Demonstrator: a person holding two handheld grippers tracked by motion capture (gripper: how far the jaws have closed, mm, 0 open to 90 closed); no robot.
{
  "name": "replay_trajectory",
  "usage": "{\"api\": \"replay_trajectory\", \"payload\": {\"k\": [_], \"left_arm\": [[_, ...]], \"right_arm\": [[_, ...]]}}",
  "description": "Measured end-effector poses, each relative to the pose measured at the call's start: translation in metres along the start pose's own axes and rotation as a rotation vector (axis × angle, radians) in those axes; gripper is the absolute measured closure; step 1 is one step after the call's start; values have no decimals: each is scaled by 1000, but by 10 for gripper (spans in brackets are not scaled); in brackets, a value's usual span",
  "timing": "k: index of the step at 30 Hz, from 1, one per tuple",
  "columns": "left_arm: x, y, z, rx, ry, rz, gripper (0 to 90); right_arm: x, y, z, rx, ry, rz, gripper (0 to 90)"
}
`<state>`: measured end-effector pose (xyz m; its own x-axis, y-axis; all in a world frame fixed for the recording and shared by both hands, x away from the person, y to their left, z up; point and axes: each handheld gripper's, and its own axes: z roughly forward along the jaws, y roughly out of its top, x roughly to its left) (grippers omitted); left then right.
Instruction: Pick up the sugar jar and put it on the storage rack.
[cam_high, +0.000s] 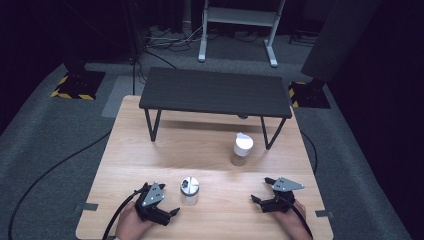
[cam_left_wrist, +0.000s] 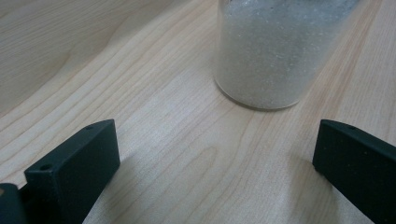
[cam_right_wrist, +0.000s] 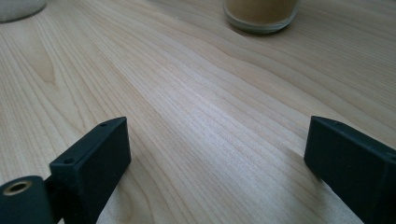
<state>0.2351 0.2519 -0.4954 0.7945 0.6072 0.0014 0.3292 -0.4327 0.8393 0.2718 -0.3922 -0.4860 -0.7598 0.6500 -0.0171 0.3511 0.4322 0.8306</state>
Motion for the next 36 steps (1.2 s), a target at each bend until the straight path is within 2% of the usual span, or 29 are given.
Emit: {"api": "replay_trajectory", "payload": {"k": [23,26,27,31,36], "left_arm": [[0,0,-1,1,-8,9,8],[2,3,-5,9,-5,1,102],[1,3,-5,12,-4,2,107],[5,10,-5,42,-42,23,66],[12,13,-8,44,-79,0,29]], "right_arm": [[0,0,0,0,-1,1,67],[0,0,0,0,-1,1,67],[0,0,0,0,-1,1,67],[0,0,0,0,-1,1,67],[0,0,0,0,-1,1,67]]}}
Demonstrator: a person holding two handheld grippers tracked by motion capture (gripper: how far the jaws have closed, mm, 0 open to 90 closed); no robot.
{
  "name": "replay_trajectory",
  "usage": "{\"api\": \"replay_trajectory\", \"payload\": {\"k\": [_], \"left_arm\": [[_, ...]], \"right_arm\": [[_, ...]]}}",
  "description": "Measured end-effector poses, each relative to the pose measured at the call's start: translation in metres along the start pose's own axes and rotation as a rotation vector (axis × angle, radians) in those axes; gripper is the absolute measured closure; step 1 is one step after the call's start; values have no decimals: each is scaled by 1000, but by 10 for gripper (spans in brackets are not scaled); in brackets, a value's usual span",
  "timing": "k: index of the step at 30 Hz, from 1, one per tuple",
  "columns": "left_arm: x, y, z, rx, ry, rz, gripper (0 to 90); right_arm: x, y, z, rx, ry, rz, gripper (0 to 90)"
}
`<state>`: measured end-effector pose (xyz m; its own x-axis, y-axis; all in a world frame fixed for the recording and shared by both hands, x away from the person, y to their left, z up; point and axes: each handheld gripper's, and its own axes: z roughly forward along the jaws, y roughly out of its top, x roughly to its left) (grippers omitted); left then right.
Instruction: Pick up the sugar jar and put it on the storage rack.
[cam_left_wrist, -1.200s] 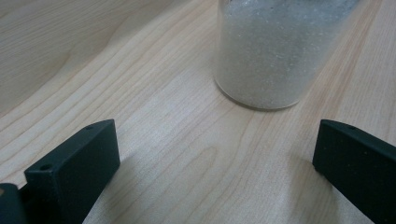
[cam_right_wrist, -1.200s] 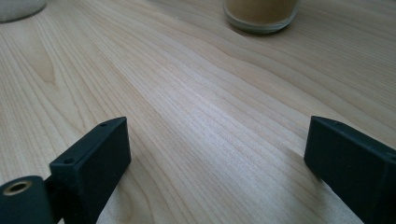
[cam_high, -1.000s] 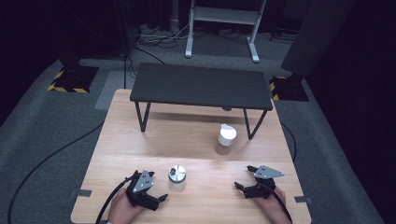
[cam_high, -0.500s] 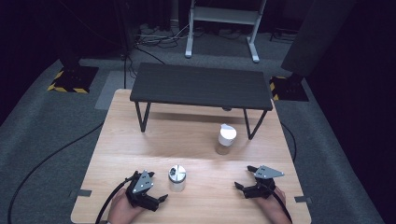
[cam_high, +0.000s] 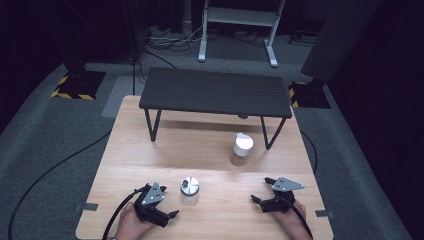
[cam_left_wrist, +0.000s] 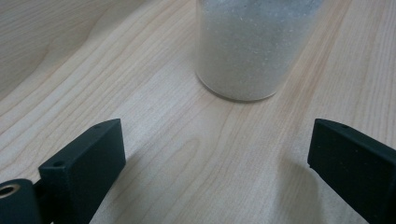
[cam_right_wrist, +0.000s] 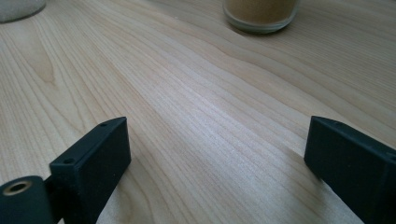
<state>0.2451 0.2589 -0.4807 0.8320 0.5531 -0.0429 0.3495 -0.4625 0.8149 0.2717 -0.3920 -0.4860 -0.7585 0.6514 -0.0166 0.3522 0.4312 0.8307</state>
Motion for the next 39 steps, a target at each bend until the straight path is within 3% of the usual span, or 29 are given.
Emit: {"api": "replay_trajectory", "payload": {"k": [8,10,16,22,30,34,39], "left_arm": [[1,-5,-9,-96,-35,-4,31],[-1,-6,-13,-147,-37,-13,30],[-5,-14,-23,-276,-21,-61,33],[-5,-25,-29,-363,-9,-110,54],[-19,-24,-20,-388,53,-16,56],[-20,-21,-11,-386,43,18,89],[-20,-14,-2,-381,19,18,101]], "right_arm": [[0,0,0,0,0,0,66],[0,0,0,0,0,0,66],[0,0,0,0,0,0,65],[0,0,0,0,0,0,65],[0,0,0,1,0,1,65],[0,1,0,1,0,1,64],[0,1,0,1,0,2,64]]}}
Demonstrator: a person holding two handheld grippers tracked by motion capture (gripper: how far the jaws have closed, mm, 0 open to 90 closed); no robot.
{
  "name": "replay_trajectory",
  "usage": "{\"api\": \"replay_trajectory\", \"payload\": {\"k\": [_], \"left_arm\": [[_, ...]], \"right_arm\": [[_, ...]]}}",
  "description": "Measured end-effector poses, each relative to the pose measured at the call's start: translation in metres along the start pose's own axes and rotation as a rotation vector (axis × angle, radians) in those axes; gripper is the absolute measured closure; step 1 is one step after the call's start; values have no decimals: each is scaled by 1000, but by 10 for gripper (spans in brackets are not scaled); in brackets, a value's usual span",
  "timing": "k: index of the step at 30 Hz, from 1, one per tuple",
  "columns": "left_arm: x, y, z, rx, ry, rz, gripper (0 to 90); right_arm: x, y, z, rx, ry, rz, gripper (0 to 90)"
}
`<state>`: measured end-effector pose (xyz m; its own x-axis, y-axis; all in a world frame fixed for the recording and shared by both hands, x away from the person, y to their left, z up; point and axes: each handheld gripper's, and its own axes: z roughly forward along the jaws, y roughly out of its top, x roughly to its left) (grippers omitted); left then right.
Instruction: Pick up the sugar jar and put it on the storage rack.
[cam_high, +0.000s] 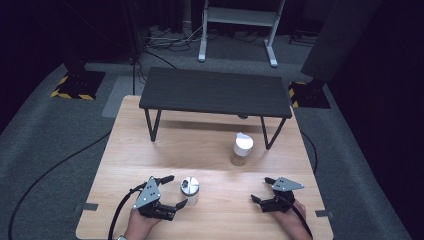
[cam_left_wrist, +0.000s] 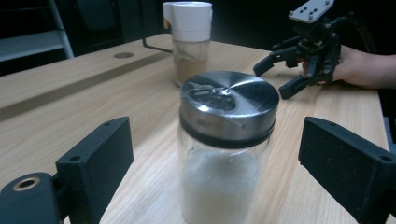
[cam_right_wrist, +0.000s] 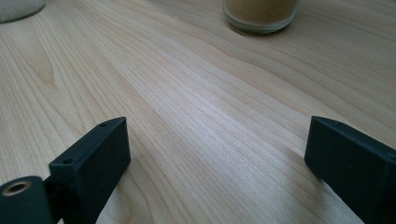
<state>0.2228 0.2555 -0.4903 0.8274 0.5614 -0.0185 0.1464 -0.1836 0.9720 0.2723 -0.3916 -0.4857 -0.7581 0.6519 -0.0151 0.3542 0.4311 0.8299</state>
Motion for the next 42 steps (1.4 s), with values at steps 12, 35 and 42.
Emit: {"api": "replay_trajectory", "payload": {"k": [12,35,42], "left_arm": [[-3,10,25,87,-3,-29,133],[-18,10,43,142,48,10,307],[-23,19,44,172,68,-2,309]], "right_arm": [[0,0,0,1,-1,0,62],[0,1,1,3,-4,3,56],[0,1,1,3,-3,3,56]]}}
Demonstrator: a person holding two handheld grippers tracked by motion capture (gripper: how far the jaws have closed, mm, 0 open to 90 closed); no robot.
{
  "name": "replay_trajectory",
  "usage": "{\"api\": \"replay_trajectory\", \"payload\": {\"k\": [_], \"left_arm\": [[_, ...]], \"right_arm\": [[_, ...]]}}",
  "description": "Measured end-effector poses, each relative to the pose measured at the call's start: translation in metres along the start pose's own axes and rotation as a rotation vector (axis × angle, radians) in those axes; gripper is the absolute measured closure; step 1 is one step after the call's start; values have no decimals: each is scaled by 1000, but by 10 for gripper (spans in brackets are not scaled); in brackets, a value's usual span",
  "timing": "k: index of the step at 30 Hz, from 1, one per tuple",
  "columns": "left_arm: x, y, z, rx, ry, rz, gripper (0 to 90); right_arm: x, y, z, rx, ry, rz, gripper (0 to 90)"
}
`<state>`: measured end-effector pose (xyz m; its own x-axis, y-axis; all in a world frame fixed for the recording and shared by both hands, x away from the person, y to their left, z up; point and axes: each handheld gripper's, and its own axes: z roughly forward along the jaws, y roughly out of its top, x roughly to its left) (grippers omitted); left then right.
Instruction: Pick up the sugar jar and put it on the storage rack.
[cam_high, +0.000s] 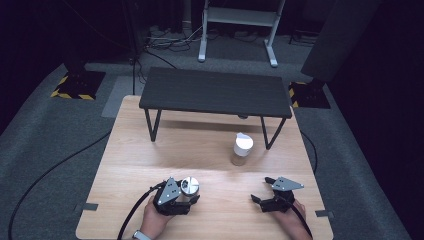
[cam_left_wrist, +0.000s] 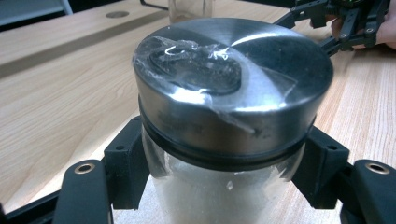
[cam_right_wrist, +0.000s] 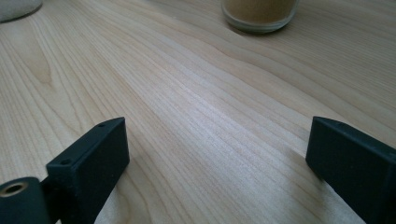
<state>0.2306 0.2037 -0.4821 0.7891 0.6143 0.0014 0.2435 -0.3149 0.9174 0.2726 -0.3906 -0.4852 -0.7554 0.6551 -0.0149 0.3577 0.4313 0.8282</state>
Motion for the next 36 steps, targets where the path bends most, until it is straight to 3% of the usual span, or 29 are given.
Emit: {"api": "replay_trajectory", "payload": {"k": [6,11,12,22,31,36], "left_arm": [[-5,12,1,32,-1,4,310],[-2,18,-2,14,-19,-21,309],[0,20,-4,-10,-28,-30,309],[10,36,-17,-46,15,-28,309],[24,63,-15,-88,34,-17,309],[40,92,-8,-109,45,-1,308]], "right_arm": [[0,0,0,0,0,0,56],[0,0,0,0,0,0,56],[0,0,0,0,0,0,56],[0,0,0,0,0,0,56],[0,0,0,0,0,0,56],[0,0,0,0,1,0,55]]}}
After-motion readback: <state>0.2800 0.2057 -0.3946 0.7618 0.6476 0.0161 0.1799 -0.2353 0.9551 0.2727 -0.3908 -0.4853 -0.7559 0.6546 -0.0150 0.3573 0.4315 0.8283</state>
